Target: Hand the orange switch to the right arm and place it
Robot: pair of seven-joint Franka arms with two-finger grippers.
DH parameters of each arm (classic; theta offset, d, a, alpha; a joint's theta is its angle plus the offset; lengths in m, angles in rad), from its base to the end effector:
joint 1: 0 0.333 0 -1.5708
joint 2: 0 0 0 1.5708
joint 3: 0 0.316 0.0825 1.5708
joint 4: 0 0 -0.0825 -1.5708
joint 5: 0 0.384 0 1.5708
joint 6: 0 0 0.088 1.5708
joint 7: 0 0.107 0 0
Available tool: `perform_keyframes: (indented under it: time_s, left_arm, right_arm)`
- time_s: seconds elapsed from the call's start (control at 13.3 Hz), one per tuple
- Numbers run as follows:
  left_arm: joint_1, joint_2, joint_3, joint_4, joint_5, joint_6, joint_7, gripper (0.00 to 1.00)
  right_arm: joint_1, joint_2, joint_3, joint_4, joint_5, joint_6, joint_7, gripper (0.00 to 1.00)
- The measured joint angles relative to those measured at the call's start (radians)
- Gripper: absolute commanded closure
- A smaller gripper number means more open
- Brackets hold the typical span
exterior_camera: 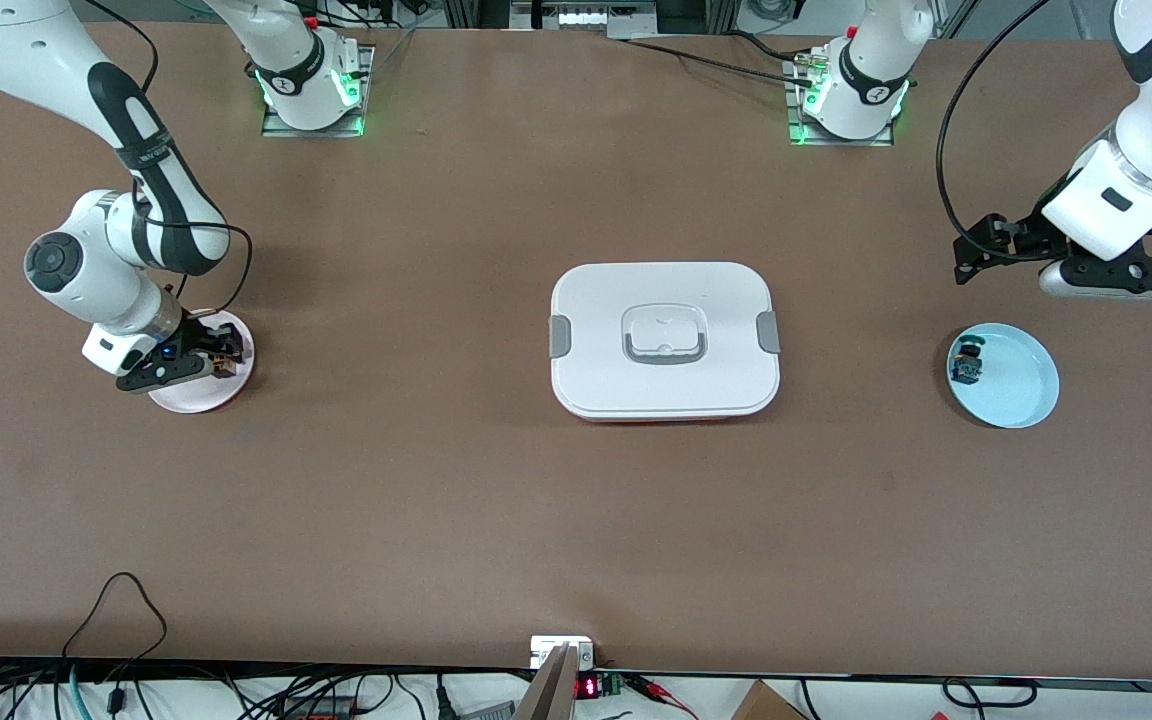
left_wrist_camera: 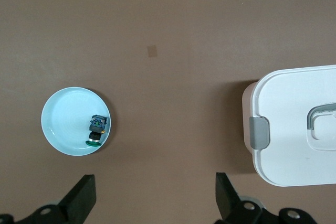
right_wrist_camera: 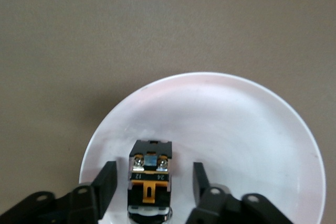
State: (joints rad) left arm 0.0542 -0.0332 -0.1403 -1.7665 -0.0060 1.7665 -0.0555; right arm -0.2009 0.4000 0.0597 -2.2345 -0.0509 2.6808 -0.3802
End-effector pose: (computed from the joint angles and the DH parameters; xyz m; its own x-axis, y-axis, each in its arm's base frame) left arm 0.5536 -0.0494 0.5666 0.9990 -0.0295 0.0327 -0.0296 -0.9996 0.0031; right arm 0.5454 -0.0753 0.1939 0.9604 0.2753 0.0435 0.2748 -0.9613 0.0190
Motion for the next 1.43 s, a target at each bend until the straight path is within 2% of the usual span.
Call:
perform_keyframes:
  time_s: [0.07, 0.22, 0.67, 0.9, 1.12, 1.27, 1.43]
  left_arm:
    - [0.0, 0.0, 0.0, 0.0, 0.0, 0.0, 0.0, 0.0]
    - [0.0, 0.0, 0.0, 0.0, 0.0, 0.0, 0.0, 0.0]
    - [0.0, 0.0, -0.001, 0.002, 0.0, 0.0, 0.0, 0.0]
    - [0.0, 0.0, -0.001, 0.003, 0.0, -0.001, 0.0, 0.0]
    - [0.0, 0.001, -0.001, 0.004, 0.0, -0.002, 0.0, 0.0]
    - [0.0, 0.001, -0.001, 0.004, 0.0, -0.002, 0.0, 0.0]
    - [0.0, 0.001, -0.001, 0.004, 0.0, -0.002, 0.0, 0.0]
  right_arm:
    - [0.0, -0.011, 0.002, 0.006, 0.0, -0.01, 0.008, 0.0]
    - [0.006, -0.052, 0.011, 0.044, 0.0, -0.118, 0.045, 0.0]
    - [0.143, -0.283, 0.029, 0.244, 0.001, -0.65, 0.232, 0.0]
    - [0.177, -0.385, 0.029, 0.354, 0.019, -0.862, 0.254, 0.0]
    - [0.18, -0.416, 0.029, 0.499, 0.044, -1.022, 0.253, 0.0]
    - [0.18, -0.404, 0.028, 0.569, 0.048, -1.057, 0.253, 0.0]
    - [0.18, -0.382, 0.028, 0.588, 0.054, -1.058, 0.253, 0.0]
